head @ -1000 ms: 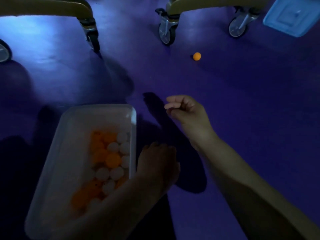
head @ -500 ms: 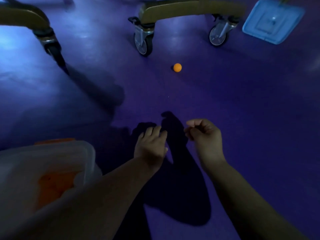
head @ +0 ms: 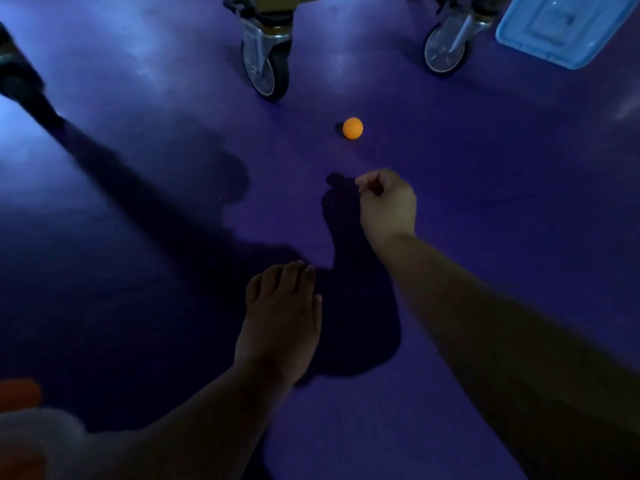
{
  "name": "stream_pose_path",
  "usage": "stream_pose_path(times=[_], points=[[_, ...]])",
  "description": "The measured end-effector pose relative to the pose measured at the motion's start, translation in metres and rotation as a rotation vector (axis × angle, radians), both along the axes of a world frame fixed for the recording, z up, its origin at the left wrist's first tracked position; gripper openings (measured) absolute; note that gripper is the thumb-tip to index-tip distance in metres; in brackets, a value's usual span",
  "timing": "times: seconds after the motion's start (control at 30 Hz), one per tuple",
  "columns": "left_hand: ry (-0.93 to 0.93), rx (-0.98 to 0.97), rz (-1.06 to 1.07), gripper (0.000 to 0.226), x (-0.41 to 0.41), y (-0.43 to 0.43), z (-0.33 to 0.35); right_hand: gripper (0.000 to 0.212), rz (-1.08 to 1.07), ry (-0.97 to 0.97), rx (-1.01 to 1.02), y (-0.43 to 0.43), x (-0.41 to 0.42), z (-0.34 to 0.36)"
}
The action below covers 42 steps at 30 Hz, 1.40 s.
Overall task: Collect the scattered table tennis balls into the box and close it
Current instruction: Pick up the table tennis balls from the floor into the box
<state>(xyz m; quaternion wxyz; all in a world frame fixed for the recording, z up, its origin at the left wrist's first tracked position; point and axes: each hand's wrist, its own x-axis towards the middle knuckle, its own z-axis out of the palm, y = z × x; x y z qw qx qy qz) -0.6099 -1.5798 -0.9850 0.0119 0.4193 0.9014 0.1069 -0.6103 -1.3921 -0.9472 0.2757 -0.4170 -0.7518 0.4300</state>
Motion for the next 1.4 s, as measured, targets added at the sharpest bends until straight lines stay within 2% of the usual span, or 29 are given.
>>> stream_pose_path(times=[0.17,0.27,0.4,0.57,0.63,0.7,0.87,0.93,1.03,1.2,1.27,1.4], points=[[0.032,0.014,0.0,0.044,-0.004,0.002,-0.01,0.032,-0.071,-0.106,0.222,0.049,-0.053,-0.012],[0.017,0.027,-0.002,0.044,-0.005,0.003,-0.011,0.033,-0.037,-0.209,0.305,0.066,-0.078,-0.017],[0.013,0.04,0.003,0.044,-0.006,0.002,-0.012,0.053,0.046,-0.371,0.246,0.074,-0.11,-0.01],[-0.007,0.04,-0.016,0.043,-0.006,0.0,-0.012,0.055,0.193,-0.534,0.258,0.083,-0.134,-0.012],[-0.008,0.053,-0.024,0.043,-0.007,0.0,-0.014,0.06,0.22,-0.504,0.201,0.087,-0.136,-0.02],[0.001,0.075,-0.025,0.042,-0.008,0.001,-0.015,0.067,0.152,-0.42,0.145,0.089,-0.134,-0.028],[0.036,0.103,-0.005,0.042,-0.008,0.002,-0.015,0.06,0.255,-0.361,0.483,0.061,-0.103,-0.037],[0.038,0.107,-0.011,0.041,-0.009,0.002,-0.014,0.059,0.279,-0.254,0.627,0.046,-0.09,-0.043],[0.033,0.077,-0.013,0.042,-0.009,0.001,-0.014,0.053,0.263,-0.051,0.662,0.021,-0.06,-0.04],[-0.037,0.064,-0.022,0.048,-0.005,0.0,-0.008,0.049,0.268,0.07,0.584,-0.024,0.018,-0.022],[0.009,0.036,-0.022,0.047,-0.005,-0.001,-0.006,0.044,0.214,0.118,0.485,-0.044,0.055,-0.013],[0.116,-0.095,-0.058,0.02,0.003,0.006,0.005,0.033,0.096,0.206,0.153,-0.095,0.121,0.01]])
